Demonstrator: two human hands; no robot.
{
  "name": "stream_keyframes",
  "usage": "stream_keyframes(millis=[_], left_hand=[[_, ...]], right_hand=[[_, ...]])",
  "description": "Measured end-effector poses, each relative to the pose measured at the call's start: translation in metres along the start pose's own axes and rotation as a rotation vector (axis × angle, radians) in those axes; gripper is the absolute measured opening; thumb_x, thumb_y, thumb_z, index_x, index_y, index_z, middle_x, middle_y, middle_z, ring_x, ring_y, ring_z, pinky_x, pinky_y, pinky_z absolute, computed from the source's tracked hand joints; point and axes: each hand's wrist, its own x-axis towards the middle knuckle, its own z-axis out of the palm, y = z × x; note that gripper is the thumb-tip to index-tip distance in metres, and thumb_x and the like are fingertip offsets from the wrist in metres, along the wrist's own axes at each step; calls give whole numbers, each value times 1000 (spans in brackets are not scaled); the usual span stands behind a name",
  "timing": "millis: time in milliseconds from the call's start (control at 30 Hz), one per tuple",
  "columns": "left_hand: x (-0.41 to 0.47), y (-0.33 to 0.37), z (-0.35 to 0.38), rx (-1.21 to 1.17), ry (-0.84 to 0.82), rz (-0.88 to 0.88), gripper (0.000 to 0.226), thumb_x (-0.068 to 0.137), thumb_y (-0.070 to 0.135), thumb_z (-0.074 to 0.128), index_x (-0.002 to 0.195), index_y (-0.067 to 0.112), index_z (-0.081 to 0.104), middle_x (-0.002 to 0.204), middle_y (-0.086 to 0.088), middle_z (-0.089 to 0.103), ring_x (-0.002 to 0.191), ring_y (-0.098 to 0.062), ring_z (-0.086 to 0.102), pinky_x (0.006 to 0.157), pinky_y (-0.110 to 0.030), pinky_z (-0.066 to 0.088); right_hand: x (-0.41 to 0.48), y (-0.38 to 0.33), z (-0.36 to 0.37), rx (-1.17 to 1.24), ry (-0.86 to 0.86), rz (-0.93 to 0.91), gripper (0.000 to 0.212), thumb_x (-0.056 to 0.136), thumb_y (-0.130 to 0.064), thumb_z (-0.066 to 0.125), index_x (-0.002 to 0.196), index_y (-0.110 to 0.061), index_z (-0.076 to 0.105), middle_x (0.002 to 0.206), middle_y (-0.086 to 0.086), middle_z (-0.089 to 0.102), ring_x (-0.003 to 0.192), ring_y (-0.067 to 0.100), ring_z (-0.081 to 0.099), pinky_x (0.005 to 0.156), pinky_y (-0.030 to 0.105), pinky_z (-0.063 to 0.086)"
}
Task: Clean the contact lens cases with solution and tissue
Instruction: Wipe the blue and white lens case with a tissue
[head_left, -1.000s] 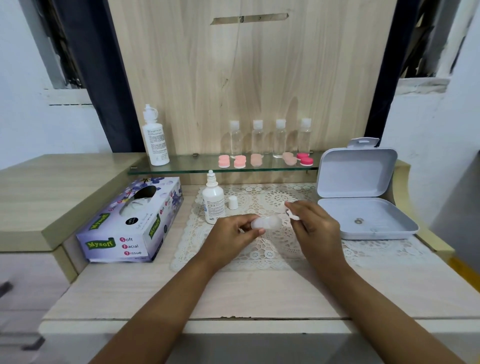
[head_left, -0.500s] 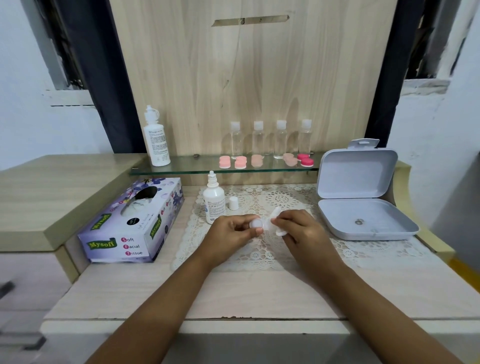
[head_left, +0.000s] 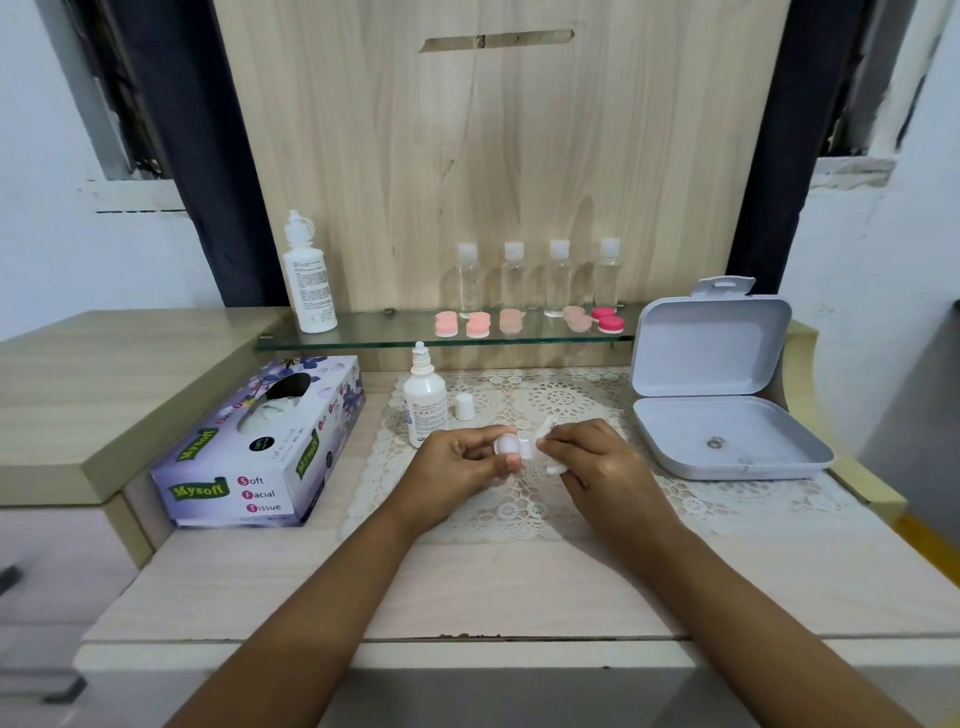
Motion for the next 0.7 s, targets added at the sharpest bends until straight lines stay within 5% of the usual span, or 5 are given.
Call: stream_keyframes(millis=[233, 367, 533, 700], left_hand=[[0, -2, -1, 23, -53, 5, 41, 79, 1, 68, 119, 6, 61, 102, -1, 71, 92, -4, 65, 79, -15, 49], [-2, 1, 0, 44, -62, 18, 42, 79, -2, 67, 119, 9, 59, 93, 8, 71, 84, 3, 65, 71, -11, 48], [-2, 1, 0, 94, -79, 51, 38, 81, 2, 68, 119, 9, 63, 103, -5, 71, 95, -10, 65, 83, -20, 51], [-4, 6, 2, 83, -88, 66, 37, 80, -6, 64, 96, 26, 67, 79, 12, 72, 81, 2, 64, 73, -13, 48]], right_hand=[[5, -11, 1, 50, -50, -68, 29, 78, -3, 46, 90, -3, 72, 87, 6, 69, 82, 16, 49, 71, 23, 43], [6, -11, 1, 91, -49, -27, 24, 81, -3, 50, 93, -3, 71, 86, 5, 69, 79, 21, 58, 71, 24, 45], [7, -19, -4, 167, -56, 74, 15, 86, -12, 50, 92, -7, 63, 81, 3, 66, 79, 19, 58, 64, 24, 43], [4, -22, -4, 153, -155, -20, 24, 79, 3, 56, 100, -8, 61, 89, 7, 65, 85, 21, 61, 65, 33, 52]])
